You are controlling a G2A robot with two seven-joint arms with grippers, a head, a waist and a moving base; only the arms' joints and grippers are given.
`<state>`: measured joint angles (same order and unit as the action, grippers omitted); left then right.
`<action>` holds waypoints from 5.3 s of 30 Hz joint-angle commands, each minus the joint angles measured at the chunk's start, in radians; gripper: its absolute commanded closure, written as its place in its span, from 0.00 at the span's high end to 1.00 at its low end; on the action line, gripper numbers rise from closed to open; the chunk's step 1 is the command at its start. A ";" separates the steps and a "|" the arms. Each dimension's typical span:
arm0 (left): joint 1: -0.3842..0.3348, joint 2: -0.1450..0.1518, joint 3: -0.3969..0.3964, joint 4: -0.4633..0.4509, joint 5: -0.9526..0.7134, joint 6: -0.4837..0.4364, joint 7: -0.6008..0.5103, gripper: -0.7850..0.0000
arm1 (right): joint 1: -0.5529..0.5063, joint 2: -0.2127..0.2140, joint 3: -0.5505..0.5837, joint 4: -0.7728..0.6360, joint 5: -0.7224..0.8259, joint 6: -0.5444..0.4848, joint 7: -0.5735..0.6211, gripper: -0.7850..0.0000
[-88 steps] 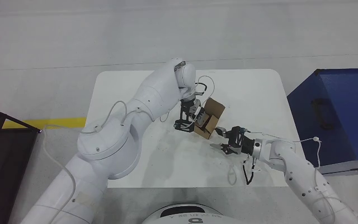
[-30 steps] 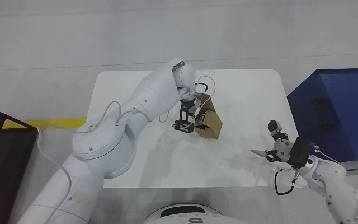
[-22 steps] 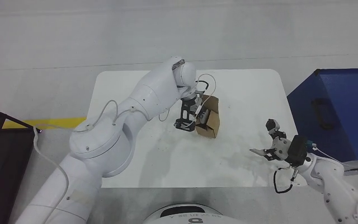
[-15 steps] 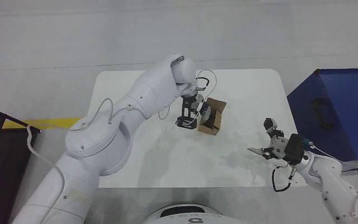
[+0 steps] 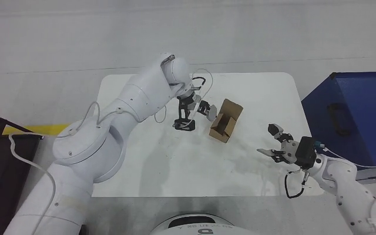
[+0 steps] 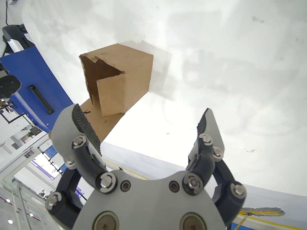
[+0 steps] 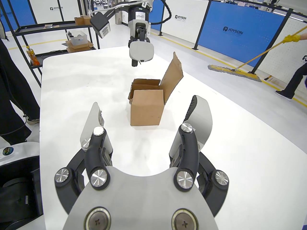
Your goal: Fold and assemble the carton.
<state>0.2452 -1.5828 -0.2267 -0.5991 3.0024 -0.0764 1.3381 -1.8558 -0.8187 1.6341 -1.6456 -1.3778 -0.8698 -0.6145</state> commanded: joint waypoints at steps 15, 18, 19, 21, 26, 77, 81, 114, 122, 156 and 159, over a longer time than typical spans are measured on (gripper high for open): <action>0.020 -0.021 0.057 -0.065 0.069 -0.092 -0.009 1.00 | 0.015 -0.007 -0.009 0.019 0.016 -0.026 0.015 0.75; 0.022 -0.031 0.057 -0.055 0.069 -0.102 -0.004 1.00 | 0.019 -0.008 -0.014 0.033 0.010 -0.030 0.001 0.75; 0.023 -0.035 0.057 -0.051 0.069 -0.107 -0.006 1.00 | 0.021 -0.008 -0.015 0.037 0.007 -0.031 -0.004 0.74; 0.026 -0.043 0.057 -0.040 0.069 -0.119 -0.009 0.96 | 0.023 -0.009 -0.017 0.042 0.001 -0.033 -0.009 0.74; 0.033 -0.063 0.057 -0.024 0.069 -0.116 -0.019 0.96 | 0.027 -0.010 -0.019 0.048 -0.007 -0.038 -0.019 0.75; 0.008 0.146 -0.199 -0.030 -0.753 -0.533 -0.127 1.00 | -0.029 -0.015 0.097 0.048 -0.030 -0.002 -0.308 1.00; 0.007 0.146 -0.153 -0.035 -0.765 -0.646 -0.239 1.00 | -0.029 -0.015 0.097 0.048 -0.030 -0.002 -0.308 1.00; 0.066 -0.040 -0.079 0.112 -0.952 -0.772 -0.531 1.00 | 0.239 -0.068 -0.267 0.150 -0.007 0.008 -0.011 1.00; 0.054 -0.107 -0.025 0.156 -0.915 -0.765 -0.529 1.00 | 0.259 -0.074 -0.285 0.167 0.000 0.013 -0.006 1.00; 0.060 -0.180 0.050 0.345 -0.730 -0.510 -0.244 1.00 | 0.292 -0.103 -0.335 0.237 -0.032 0.217 0.017 1.00; 0.057 -0.177 0.053 0.353 -0.726 -0.487 -0.247 0.99 | 0.299 -0.106 -0.340 0.246 -0.037 0.231 0.014 1.00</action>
<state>0.3034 -1.7609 -0.1770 -0.2473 2.2708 -0.5719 1.0914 -1.5585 -0.9241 1.2948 -1.4024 -1.4124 -0.6439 -0.5994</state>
